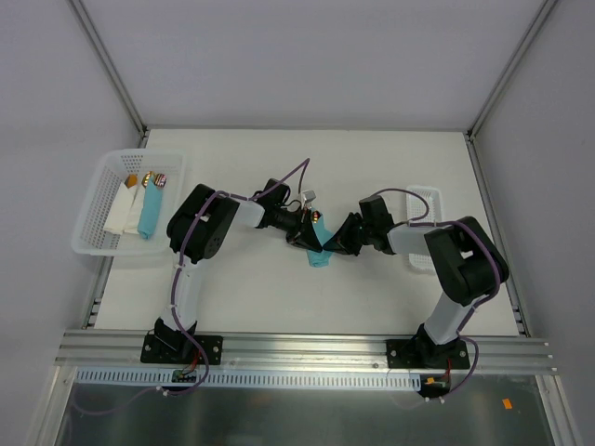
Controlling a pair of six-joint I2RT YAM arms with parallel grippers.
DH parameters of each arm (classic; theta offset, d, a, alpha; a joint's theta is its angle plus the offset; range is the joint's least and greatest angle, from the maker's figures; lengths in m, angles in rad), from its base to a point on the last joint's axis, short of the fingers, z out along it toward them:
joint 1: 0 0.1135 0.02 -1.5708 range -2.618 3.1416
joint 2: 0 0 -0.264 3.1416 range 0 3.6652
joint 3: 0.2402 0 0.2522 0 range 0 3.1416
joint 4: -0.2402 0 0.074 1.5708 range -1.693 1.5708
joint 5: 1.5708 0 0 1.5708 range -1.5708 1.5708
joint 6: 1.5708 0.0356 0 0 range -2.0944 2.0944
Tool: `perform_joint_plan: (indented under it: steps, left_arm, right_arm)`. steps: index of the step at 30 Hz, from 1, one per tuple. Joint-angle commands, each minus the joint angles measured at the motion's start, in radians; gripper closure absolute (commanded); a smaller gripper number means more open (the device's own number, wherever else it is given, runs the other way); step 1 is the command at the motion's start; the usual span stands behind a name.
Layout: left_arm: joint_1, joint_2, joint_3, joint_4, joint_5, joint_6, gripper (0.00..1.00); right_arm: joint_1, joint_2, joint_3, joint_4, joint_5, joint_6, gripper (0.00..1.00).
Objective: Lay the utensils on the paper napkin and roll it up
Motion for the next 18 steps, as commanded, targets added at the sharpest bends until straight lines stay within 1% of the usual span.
perform_joint_plan:
  steps: [1,5,6,10,13,16,17,18]
  left_arm:
    - [0.012,0.025,-0.014,-0.080,-0.114,0.090,0.88]
    - [0.013,-0.031,-0.014,-0.082,-0.080,0.112,0.84]
    - [0.015,-0.069,-0.011,-0.080,-0.080,0.126,0.83]
    - [0.033,-0.135,0.016,-0.080,-0.083,0.133,0.83]
    - [0.050,-0.138,0.053,-0.083,-0.092,0.100,0.81]
    - [0.079,-0.161,0.042,-0.082,-0.133,0.056,0.78]
    - [0.091,-0.172,0.030,-0.083,-0.147,0.048,0.76]
    - [0.114,-0.201,-0.003,-0.083,-0.170,0.036,0.72]
  right_arm:
    - [0.000,0.043,-0.019,-0.038,0.038,-0.036,0.89]
    - [0.000,0.052,-0.015,-0.066,0.051,-0.051,0.89]
    - [0.000,0.057,-0.013,-0.067,0.051,-0.051,0.89]
    - [0.000,0.072,-0.009,-0.081,0.047,-0.051,0.91]
    - [0.000,0.078,-0.012,-0.080,0.048,-0.047,0.92]
    - [0.000,0.081,-0.013,-0.080,0.047,-0.039,0.93]
    - [0.001,0.081,-0.015,-0.081,0.047,-0.038,0.93]
    - [0.000,0.086,-0.012,-0.084,0.047,-0.036,0.93]
